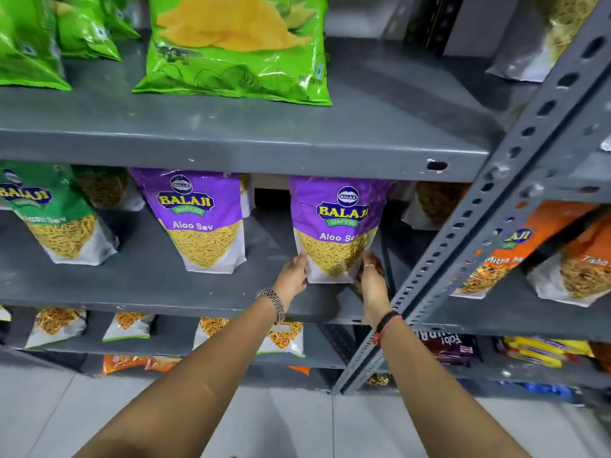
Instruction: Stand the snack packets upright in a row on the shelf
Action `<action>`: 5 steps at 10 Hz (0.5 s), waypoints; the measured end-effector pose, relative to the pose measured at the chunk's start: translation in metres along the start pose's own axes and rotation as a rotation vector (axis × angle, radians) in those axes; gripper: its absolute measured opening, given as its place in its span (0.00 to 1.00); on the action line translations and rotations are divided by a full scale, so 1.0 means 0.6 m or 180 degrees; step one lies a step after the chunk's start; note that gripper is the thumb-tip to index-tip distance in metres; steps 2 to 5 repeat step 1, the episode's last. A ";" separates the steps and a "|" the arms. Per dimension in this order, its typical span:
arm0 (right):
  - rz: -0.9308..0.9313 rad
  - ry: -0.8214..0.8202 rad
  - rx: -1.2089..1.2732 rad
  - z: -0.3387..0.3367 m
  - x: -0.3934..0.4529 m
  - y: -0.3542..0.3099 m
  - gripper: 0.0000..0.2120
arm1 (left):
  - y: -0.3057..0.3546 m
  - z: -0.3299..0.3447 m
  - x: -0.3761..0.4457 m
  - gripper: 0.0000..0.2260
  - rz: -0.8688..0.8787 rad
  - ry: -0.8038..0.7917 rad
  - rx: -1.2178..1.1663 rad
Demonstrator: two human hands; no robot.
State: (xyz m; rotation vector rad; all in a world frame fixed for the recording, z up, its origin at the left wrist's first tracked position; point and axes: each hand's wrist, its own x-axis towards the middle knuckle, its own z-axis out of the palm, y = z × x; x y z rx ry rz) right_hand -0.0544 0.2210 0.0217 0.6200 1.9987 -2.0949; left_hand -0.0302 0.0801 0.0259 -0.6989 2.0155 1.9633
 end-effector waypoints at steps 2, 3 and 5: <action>-0.0320 -0.0087 -0.0291 -0.004 -0.041 -0.002 0.23 | -0.029 -0.013 -0.019 0.17 0.0470 0.0733 0.0513; -0.0320 -0.0087 -0.0291 -0.004 -0.041 -0.002 0.23 | -0.029 -0.013 -0.019 0.17 0.0470 0.0733 0.0513; -0.0320 -0.0087 -0.0291 -0.004 -0.041 -0.002 0.23 | -0.029 -0.013 -0.019 0.17 0.0470 0.0733 0.0513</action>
